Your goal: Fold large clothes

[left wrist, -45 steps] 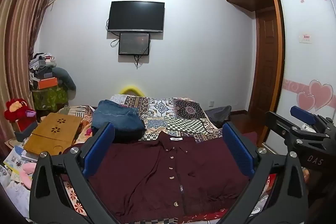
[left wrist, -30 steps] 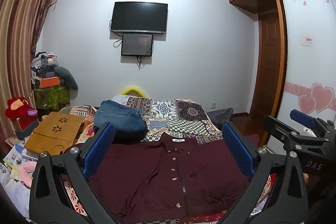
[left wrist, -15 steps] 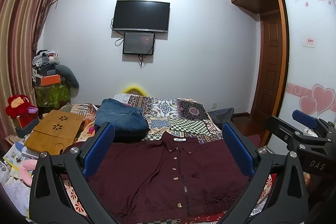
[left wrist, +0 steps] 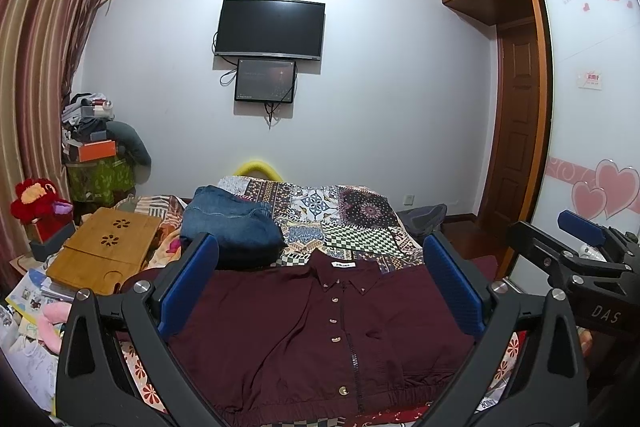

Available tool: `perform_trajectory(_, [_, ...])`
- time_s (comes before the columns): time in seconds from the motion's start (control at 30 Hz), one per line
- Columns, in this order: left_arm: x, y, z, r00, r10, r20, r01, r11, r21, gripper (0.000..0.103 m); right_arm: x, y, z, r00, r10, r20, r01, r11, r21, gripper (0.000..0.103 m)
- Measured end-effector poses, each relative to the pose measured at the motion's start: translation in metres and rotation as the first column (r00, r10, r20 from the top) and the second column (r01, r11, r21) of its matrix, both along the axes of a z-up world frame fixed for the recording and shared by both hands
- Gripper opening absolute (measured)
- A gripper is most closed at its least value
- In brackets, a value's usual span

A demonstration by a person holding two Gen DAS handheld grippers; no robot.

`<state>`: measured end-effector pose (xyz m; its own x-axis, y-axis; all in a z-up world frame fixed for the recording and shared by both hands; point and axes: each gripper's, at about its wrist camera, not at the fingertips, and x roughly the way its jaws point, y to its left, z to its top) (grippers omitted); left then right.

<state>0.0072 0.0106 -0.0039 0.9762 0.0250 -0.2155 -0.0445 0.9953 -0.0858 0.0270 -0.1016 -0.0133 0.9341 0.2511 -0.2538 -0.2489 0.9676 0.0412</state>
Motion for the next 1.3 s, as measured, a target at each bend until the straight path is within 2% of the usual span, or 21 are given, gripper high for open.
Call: perform_trajectory(1.3, [0.007, 0.003, -0.005, 1.0, 0.005, -0.024, -0.005, 1.0, 0.001, 0.103, 0.011, -0.001, -0.007, 0.999, -0.006, -0.033, 0.006, 1.0, 0.007, 0.103])
